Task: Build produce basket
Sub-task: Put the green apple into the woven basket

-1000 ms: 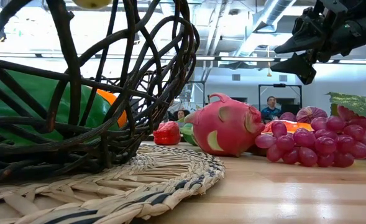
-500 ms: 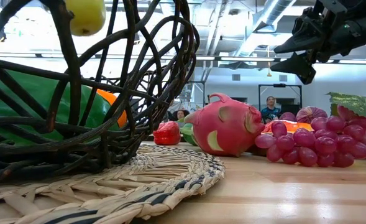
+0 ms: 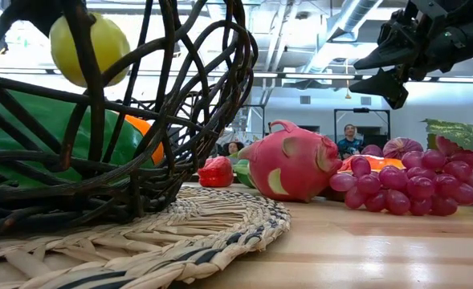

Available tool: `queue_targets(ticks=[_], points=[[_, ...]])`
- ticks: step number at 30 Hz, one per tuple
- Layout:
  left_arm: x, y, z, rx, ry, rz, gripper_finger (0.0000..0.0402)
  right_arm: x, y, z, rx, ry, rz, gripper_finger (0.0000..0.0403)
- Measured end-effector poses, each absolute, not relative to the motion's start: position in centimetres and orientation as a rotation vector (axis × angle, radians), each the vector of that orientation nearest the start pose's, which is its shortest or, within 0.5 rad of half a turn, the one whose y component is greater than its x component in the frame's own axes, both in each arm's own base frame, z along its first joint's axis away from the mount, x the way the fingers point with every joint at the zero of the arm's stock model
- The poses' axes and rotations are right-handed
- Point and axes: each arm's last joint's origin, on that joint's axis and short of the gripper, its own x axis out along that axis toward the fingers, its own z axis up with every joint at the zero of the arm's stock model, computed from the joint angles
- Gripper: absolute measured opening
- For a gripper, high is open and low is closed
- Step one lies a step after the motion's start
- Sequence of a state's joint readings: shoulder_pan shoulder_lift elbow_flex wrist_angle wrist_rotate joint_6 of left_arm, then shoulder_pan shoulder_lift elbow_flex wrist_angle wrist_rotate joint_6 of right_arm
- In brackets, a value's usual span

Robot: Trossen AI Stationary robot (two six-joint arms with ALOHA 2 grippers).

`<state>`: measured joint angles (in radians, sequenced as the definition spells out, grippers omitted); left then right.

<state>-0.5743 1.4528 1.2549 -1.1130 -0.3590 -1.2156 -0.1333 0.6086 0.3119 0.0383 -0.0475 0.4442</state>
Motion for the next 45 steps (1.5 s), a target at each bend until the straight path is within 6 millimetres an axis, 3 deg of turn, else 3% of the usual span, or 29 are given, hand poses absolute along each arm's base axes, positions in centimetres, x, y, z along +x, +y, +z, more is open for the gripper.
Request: queue_targets(ticks=[20,35,45], points=[[23.1,-14.1,28.3,-0.483,1.123,0.422,0.0291,14.7,-1.9,21.5,0.458,0.235,-0.145,0.0255],[24.6,-14.9,24.6,-0.357,1.308,0.473,0.0292,14.7,-2.0,21.5,0.459,0.237,-0.155,0.0255],[24.6,-14.7,24.5,-0.354,1.318,0.495,0.0354,14.7,-2.0,21.5,0.459,0.240,-0.157,0.0255]])
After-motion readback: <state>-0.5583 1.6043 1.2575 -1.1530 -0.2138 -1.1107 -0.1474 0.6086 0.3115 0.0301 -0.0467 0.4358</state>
